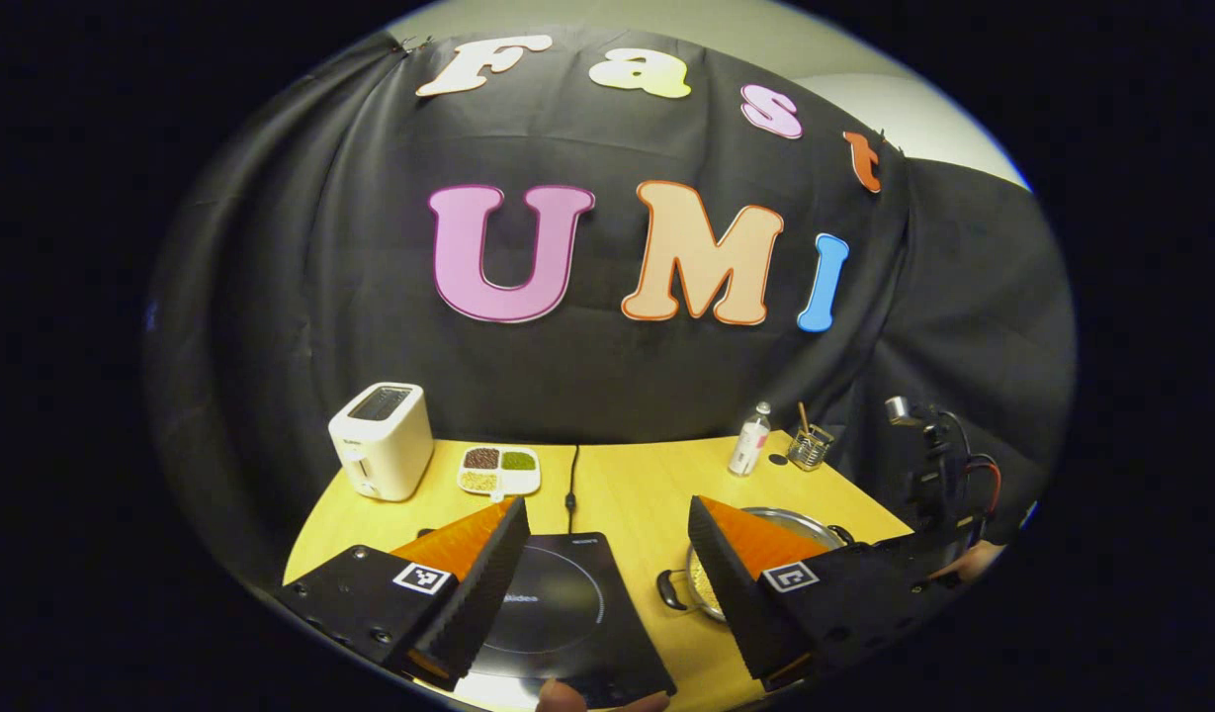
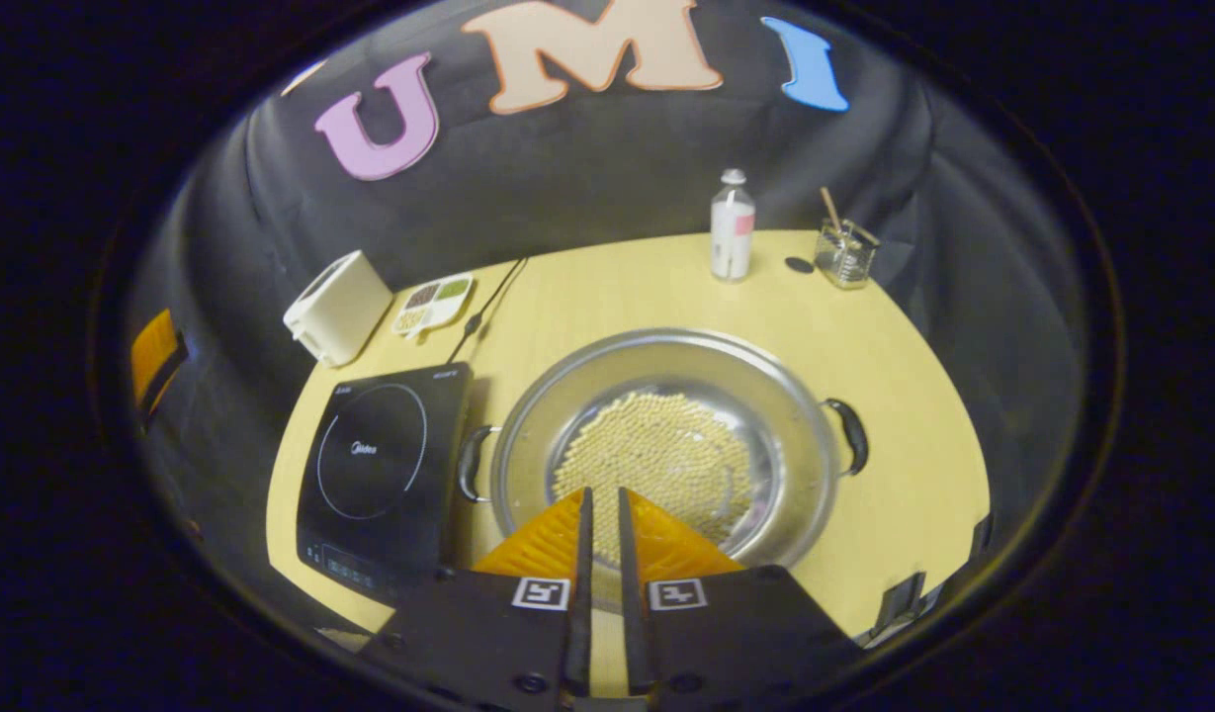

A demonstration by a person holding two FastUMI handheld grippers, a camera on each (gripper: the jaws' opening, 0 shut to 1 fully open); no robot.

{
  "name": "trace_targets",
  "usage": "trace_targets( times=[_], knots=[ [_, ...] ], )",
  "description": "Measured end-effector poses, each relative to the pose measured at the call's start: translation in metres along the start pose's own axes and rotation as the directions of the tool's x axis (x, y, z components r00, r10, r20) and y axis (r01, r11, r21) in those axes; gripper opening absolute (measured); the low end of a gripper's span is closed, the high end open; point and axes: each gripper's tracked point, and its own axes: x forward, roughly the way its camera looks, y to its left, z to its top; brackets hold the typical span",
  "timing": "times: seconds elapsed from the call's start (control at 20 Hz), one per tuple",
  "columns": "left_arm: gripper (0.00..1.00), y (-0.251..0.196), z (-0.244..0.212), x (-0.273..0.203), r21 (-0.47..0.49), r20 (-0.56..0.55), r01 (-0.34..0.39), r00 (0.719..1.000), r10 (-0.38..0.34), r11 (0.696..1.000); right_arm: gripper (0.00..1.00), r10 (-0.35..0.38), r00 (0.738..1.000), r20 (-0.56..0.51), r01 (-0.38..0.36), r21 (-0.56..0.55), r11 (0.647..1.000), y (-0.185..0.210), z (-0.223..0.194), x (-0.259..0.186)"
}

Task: First push the handle of the pot to place it horizontally, then grasp the pot with both hands and set it on the induction cooktop.

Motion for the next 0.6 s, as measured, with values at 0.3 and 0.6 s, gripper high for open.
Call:
trace_targets(
  times=[0.3, 0.6],
  knots=[
    [0.99, -0.058, -0.053, 0.041, -0.088, -0.145, 0.009, 0.989, -0.021, 0.996, 0.56, -0.051, 0.995, 0.081, 0.058, -0.093, 0.994, -0.089, 0.028, 0.001],
    [0.95, -0.08, -0.109, 0.077, -0.127, -0.296, -0.069, 0.955, 0.028, 0.99, 0.75, -0.034, 0.999, 0.03, 0.036, -0.066, 0.997, -0.146, 0.028, 0.034]
  ],
)
